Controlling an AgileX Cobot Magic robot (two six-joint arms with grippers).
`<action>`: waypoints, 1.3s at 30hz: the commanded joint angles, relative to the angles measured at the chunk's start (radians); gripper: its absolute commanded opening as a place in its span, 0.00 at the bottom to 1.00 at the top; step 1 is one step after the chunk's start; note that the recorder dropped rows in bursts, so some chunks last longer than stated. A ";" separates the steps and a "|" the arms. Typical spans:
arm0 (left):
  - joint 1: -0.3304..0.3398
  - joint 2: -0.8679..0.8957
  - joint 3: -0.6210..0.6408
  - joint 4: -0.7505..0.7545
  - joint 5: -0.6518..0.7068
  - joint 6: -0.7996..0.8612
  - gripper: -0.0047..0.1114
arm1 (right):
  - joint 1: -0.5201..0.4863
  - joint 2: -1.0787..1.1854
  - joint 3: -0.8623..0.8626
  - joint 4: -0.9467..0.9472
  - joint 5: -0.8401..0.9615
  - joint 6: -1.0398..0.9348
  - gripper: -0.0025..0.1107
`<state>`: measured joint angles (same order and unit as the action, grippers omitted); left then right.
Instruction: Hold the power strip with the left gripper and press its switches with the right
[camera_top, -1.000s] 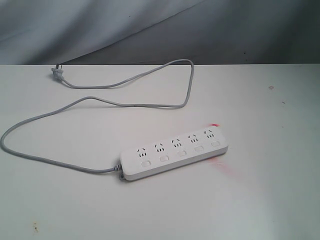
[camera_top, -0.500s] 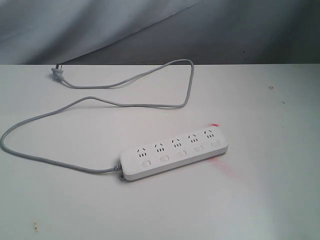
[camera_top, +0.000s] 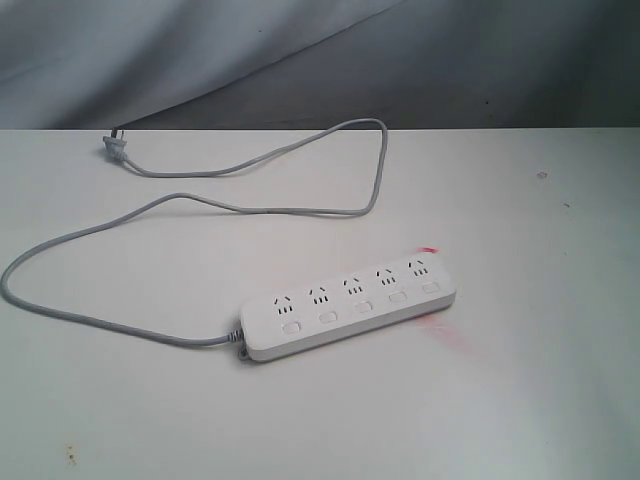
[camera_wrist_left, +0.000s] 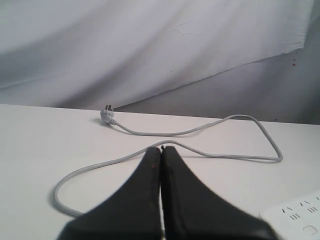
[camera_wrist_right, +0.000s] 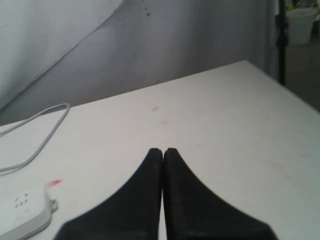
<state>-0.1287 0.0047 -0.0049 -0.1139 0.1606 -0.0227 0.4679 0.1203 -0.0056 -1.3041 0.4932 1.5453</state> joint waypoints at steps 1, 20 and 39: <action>-0.004 -0.005 0.005 0.002 -0.005 0.001 0.04 | -0.125 -0.108 0.005 -0.017 -0.054 -0.113 0.02; -0.004 -0.005 0.005 0.002 -0.005 0.001 0.04 | -0.357 -0.120 0.005 0.065 -0.402 -0.319 0.02; -0.004 -0.005 0.005 0.002 -0.005 0.001 0.04 | -0.357 -0.120 0.006 1.076 -0.391 -1.432 0.02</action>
<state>-0.1287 0.0047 -0.0049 -0.1139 0.1606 -0.0227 0.1166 0.0038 -0.0035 -0.4964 0.0982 0.4181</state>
